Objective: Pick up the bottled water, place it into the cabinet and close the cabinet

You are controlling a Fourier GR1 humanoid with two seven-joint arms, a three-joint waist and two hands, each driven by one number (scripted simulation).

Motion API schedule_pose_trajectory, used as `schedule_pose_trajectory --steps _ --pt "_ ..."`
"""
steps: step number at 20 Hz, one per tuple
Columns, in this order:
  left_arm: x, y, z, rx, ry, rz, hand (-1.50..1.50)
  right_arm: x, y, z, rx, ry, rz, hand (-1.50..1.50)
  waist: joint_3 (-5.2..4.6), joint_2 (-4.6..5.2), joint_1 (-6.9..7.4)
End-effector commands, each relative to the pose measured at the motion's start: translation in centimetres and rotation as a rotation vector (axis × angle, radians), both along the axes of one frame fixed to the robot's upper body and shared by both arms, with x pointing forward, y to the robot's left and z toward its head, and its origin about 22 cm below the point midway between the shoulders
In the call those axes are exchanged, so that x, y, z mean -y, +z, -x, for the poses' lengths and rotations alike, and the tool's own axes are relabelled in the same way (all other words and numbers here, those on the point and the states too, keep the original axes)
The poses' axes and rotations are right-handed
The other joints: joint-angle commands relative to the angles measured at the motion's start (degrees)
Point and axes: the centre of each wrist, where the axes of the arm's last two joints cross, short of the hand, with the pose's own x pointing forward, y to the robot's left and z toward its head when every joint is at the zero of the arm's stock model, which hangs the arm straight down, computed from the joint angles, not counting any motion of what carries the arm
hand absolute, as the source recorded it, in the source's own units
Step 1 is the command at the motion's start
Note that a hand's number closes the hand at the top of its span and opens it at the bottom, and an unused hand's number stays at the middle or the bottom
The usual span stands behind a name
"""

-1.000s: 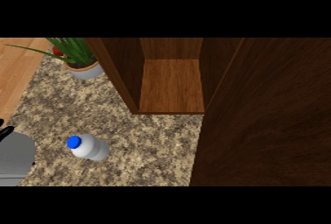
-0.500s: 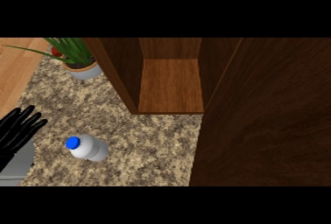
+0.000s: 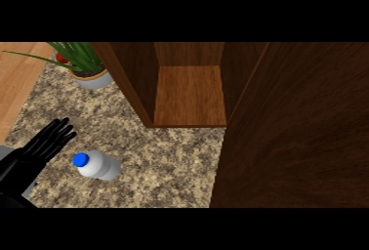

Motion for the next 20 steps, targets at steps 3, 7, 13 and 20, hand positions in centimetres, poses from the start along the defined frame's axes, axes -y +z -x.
schedule_pose_trajectory --steps 3,7,13,20 --pt "-1.1 -3.5 -1.4 -0.064 -0.007 -0.008 -1.5 -0.2 2.0 2.5 0.068 -0.054 0.022 -1.5 -0.05 -0.05 -0.21" --pt "-0.7 -6.2 -2.1 -0.087 -0.001 -0.006 -1.5 -0.3 0.3 0.5 0.062 -0.051 0.05 -1.5 0.03 0.06 0.04" --pt "-2.0 -9.4 -1.9 -0.08 0.003 -0.001 -1.5 0.9 2.0 2.7 0.066 -0.047 0.028 -1.5 -0.04 0.06 -0.52" --pt "-0.2 -13.4 -1.0 -0.076 0.012 0.03 -1.5 0.0 1.2 1.3 0.068 -0.06 0.035 -1.5 -0.12 0.2 -0.45"
